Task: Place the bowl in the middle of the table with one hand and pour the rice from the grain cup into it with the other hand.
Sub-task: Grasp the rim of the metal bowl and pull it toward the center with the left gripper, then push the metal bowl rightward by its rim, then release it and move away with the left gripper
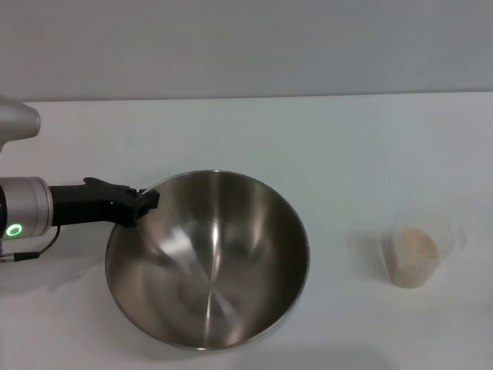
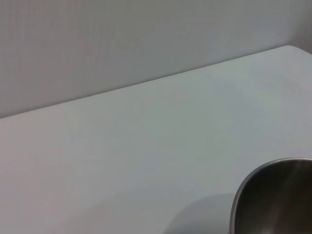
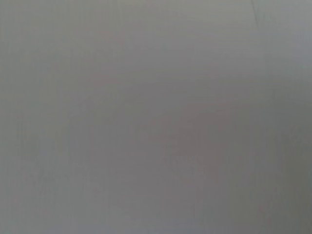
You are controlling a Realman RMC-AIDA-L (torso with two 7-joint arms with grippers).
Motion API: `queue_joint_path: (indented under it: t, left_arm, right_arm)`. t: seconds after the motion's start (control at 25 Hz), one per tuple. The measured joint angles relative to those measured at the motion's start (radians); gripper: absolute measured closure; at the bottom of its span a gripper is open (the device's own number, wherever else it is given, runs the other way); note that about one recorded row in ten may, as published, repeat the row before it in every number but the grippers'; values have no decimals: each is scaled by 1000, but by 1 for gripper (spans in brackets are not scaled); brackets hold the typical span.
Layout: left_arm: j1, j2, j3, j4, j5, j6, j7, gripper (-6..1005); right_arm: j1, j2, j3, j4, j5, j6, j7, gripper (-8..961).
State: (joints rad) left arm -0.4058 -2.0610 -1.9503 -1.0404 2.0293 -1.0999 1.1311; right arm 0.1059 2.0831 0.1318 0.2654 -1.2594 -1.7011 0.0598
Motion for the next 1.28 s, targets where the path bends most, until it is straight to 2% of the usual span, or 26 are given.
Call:
queue_joint_path:
  t: [0.32,0.36,0.4,0.44,0.52,0.6,0.72,0.76,0.88,1.0,1.12,1.24,1.28]
  left_arm:
    - [-21,2,-16,2,-1,-29,-63,955]
    - [-54,5,-87,32,-1,-55,-129,955]
    - [-54,5,-87,32,-1,-55,-129,955]
    - [-85,10,-154,74,-1,-82,-158,954]
    - [-85,10,-154,74,-1,-82,-158,954]
    - [-130,16,-251,143,-5,-122,-181,953]
    - [-144,9,-280,156,-8,-134,-182,953]
    - [-143,0,-276,145,-11,-135,-173,954]
    - [-140,-7,-256,138,-26,-132,-162,954]
    - [-129,-8,-141,138,-90,-71,-156,954]
    - [-128,-8,-125,138,-95,-61,-155,954]
    - [-113,-9,17,134,-164,36,-119,954]
    - [-113,-9,17,134,-164,36,-119,954]
  right_arm:
    - [1,0,0,0,0,0,0,238]
    - [2,0,0,0,0,0,0,238]
    - [2,0,0,0,0,0,0,238]
    - [4,0,0,0,0,0,0,238]
    - [6,0,0,0,0,0,0,238]
    - [8,0,0,0,0,1,0,238]
    - [8,0,0,0,0,2,0,238]
    - [8,0,0,0,0,3,0,238]
    - [8,0,0,0,0,4,0,238]
    - [8,0,0,0,0,4,0,237]
    - [7,0,0,0,0,4,0,237]
    - [3,0,0,0,0,5,0,237]
    - [3,0,0,0,0,5,0,238]
